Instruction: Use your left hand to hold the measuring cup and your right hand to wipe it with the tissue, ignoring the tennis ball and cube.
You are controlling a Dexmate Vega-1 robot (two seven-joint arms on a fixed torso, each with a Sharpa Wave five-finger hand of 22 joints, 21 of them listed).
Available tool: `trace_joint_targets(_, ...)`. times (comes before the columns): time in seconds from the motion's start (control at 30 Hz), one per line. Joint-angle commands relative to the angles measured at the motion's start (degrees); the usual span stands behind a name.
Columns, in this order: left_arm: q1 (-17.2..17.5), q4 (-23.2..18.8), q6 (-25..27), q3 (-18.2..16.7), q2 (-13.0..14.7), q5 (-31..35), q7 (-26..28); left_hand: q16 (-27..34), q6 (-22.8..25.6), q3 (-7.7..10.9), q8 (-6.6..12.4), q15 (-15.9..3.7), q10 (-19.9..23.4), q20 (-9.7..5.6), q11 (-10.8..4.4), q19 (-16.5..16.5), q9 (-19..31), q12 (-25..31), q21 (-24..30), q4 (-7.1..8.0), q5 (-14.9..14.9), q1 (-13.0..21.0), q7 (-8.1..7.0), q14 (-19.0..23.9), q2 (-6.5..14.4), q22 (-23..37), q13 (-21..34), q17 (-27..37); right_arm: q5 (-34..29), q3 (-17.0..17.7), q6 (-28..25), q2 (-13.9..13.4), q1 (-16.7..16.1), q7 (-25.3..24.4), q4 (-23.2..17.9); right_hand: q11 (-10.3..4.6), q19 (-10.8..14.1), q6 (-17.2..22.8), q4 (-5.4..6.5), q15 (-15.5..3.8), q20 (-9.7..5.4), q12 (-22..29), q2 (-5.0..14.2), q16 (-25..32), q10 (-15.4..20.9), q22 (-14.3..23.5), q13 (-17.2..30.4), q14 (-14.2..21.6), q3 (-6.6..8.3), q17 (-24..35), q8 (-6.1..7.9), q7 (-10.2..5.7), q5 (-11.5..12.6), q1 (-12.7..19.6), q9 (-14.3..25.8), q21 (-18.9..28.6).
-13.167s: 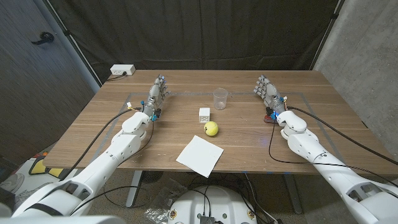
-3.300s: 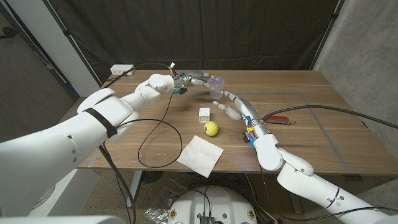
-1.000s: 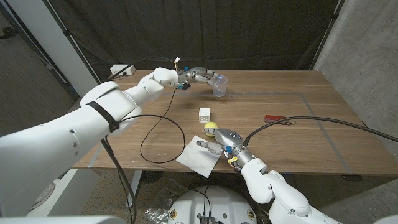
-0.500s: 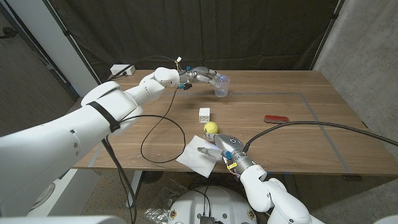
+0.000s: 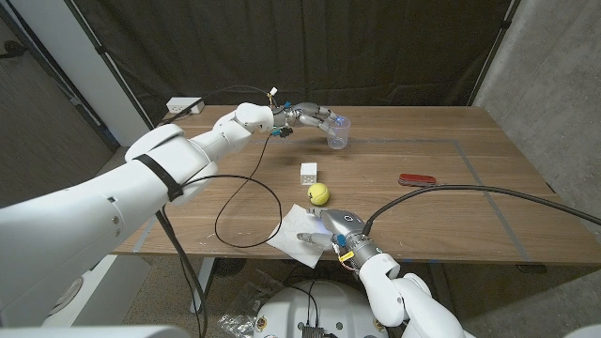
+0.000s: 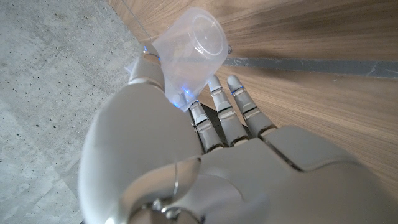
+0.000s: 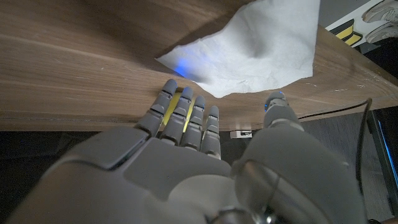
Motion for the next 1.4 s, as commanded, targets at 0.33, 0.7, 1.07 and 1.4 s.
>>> trace_joint_targets(0.33, -1.02, 0.22, 4.49, 1.93, -1.50, 1.39, 2.28, -0.24, 0.32, 1.70, 0.69, -7.60, 0.11, -0.12, 0.13, -0.22, 0.05, 0.25, 0.50, 1.36, 0.30, -1.69, 0.11, 0.57, 1.94, 0.20, 0.34, 0.45, -6.06, -4.03, -4.83, 2.28, 4.26, 11.22, 1.79, 0.58, -2.17, -3.04, 0.76, -1.07, -0.73, -1.24, 0.41, -0.31, -4.45, 0.21, 0.24, -4.64, 0.20, 0.42, -0.03, 0.28, 1.45, 2.22, 0.12, -0.77)
trace_joint_targets(0.7, -2.02, 0.31, 7.44, 3.64, -2.35, 1.26, 4.19, -0.38, 0.33, 1.72, 0.80, -7.52, 0.23, -0.19, 0.19, -0.26, 0.04, 0.30, 0.67, 1.42, 0.28, -1.89, 0.36, 0.50, 1.86, 0.18, 0.39, 0.56, -10.41, -5.32, -5.30, 3.70, 4.20, 11.12, 4.27, -0.08, -1.75, 0.20, -0.08, -2.36, -1.50, -0.10, 0.37, 0.69, -2.44, 0.18, 0.23, -3.50, 1.00, 0.23, 1.30, -0.81, 2.60, 6.22, 0.09, -0.61)
trace_joint_targets(1.07, -2.18, 0.34, 7.88, 3.72, -2.26, 0.49, 4.28, -0.53, 0.29, 1.78, 0.93, -7.53, 0.16, -0.17, 0.31, -0.40, 0.02, 0.28, 0.89, 1.55, 0.27, -2.20, 0.46, 0.43, 1.89, 0.17, 0.47, 0.70, -14.48, -5.41, -5.18, 4.78, 2.73, 9.04, 6.21, -3.49, 0.66, 11.13, 0.48, -6.96, -3.09, 2.80, 1.22, 2.32, 6.87, 0.20, 0.26, 2.93, 2.41, 0.72, 3.67, -3.69, 4.33, 12.35, -0.09, 0.60)
trace_joint_targets(1.4, -2.19, 0.36, 8.47, 3.86, -2.42, 0.45, 4.78, -0.59, 0.34, 1.84, 1.05, -7.47, 0.22, -0.24, 0.30, -0.44, 0.00, 0.31, 1.09, 1.63, 0.28, -2.43, 0.39, 0.46, 1.92, 0.15, 0.53, 0.80, -16.13, -4.02, -4.15, 4.72, 0.52, 5.16, 7.60, -6.42, 4.00, 26.65, 0.29, -10.48, -5.73, 7.02, 3.89, 8.60, 20.50, 0.31, 1.31, 13.85, 1.99, 5.35, 6.88, -6.87, 4.18, 19.28, -0.20, 2.77)
